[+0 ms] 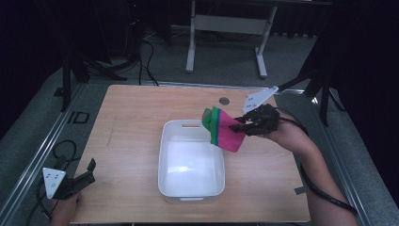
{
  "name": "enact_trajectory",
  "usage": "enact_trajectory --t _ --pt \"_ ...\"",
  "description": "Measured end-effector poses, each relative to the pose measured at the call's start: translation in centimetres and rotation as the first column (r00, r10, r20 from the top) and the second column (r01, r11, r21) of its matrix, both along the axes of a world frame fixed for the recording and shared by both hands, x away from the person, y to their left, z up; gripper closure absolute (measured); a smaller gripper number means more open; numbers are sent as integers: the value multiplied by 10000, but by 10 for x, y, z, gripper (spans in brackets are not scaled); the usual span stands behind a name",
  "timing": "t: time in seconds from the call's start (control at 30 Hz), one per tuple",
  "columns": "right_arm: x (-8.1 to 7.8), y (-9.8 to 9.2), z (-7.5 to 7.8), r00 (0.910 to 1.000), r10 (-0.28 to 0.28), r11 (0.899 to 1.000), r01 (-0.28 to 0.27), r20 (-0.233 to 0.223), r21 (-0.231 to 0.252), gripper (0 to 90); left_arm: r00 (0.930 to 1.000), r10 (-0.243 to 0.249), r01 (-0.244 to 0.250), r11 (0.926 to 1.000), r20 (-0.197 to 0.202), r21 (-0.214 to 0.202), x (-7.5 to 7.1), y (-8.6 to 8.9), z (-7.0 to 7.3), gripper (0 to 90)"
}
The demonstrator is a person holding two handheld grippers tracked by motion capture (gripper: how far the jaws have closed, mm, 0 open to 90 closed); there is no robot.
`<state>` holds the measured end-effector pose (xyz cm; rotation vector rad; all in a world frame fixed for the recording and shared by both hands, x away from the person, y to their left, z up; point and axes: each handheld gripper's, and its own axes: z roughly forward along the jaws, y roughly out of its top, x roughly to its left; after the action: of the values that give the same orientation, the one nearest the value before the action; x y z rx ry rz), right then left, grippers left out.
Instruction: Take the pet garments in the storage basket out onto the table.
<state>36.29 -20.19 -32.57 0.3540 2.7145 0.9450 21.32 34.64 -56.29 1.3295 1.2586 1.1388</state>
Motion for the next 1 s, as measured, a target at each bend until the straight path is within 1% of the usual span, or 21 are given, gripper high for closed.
enact_trajectory --t 0.07,0.13,0.17,0.2,0.23,0.27,0.37,0.43,0.47,0.5,0.53,0.57,0.6,0.7,0.73,0.77,0.83,0.9,0.93,0.97,1.0 --pt "0 -12 -1 9997 -255 9997 255 15 28 738 10000 4 -4 10000 12 7 0 0 0 18" --pt "1 -30 -6 9975 -711 9975 711 -13 20 737 10000 5 -5 10000 -1 24 0 0 0 18" --pt "1 -30 -6 9975 -711 9975 711 -13 20 737 10000 6 -6 10000 0 28 0 0 0 18" --pt "1 -35 -8 9966 -824 9966 824 -59 8 737 10000 13 -13 10000 0 38 0 0 0 18" --pt "0 -45 -12 9942 -1076 9941 1076 58 -98 737 10000 7 -7 10000 -14 47 0 0 0 18" --pt "0 -45 -12 9942 -1076 9941 1076 58 -98 737 10000 14 -14 10000 -8 46 0 0 0 18" --pt "-3 -63 -22 9886 -1501 9887 1501 125 9 736 10000 47 -46 10000 -33 68 0 -1 0 18" --pt "-3 -67 -24 9867 -1623 9867 1623 70 101 736 10000 60 -59 10000 -23 78 0 -1 0 18" --pt "-4 -73 -32 9843 -1766 9840 1765 23 234 736 10000 65 -65 9999 -13 77 0 -1 0 18" --pt "-4 -73 -32 9843 -1766 9840 1765 23 234 736 10000 71 -71 9999 -13 80 0 -1 0 18" --pt "-4 -75 -36 9837 -1799 9834 1797 43 237 736 10000 72 -72 9999 -14 79 0 -1 0 18" --pt "-5 -76 -45 9826 -1856 9821 1858 -102 298 735 10000 68 -68 9999 -11 81 0 -1 0 18" --pt "-5 -76 -45 9826 -1856 9821 1858 -102 298 735 10000 75 -75 9999 -26 81 0 -1 0 18" --pt "-5 -76 -61 9807 -1927 9807 1936 -336 271 734 10000 68 -68 9999 -22 75 0 -1 0 18" --pt "-4 -76 -72 9784 -2000 9790 2016 -515 293 734 10000 60 -60 10000 -18 72 0 -1 0 18" --pt "-4 -76 -72 9784 -2000 9790 2016 -515 293 734 10000 52 -52 10000 -3 67 0 -1 0 18" --pt "-3 -75 -83 9765 -2022 9779 2055 -748 395 734 10000 53 -53 10000 -18 55 0 -1 0 18" --pt "-3 -74 -95 9738 -2117 9762 2148 -825 306 734 10000 54 -54 10000 -13 62 0 -1 0 18" --pt "-2 -73 -106 9712 -2173 9748 2211 -978 300 734 10000 45 -45 10000 -17 68 0 -1 0 18" --pt "-2 -73 -106 9712 -2173 9748 2211 -978 300 734 10000 42 -42 10000 -4 67 0 -1 0 18" --pt "-1 -73 -112 9696 -2211 9740 2250 -1050 269 734 10000 45 -45 10000 1 67 0 -1 0 18"
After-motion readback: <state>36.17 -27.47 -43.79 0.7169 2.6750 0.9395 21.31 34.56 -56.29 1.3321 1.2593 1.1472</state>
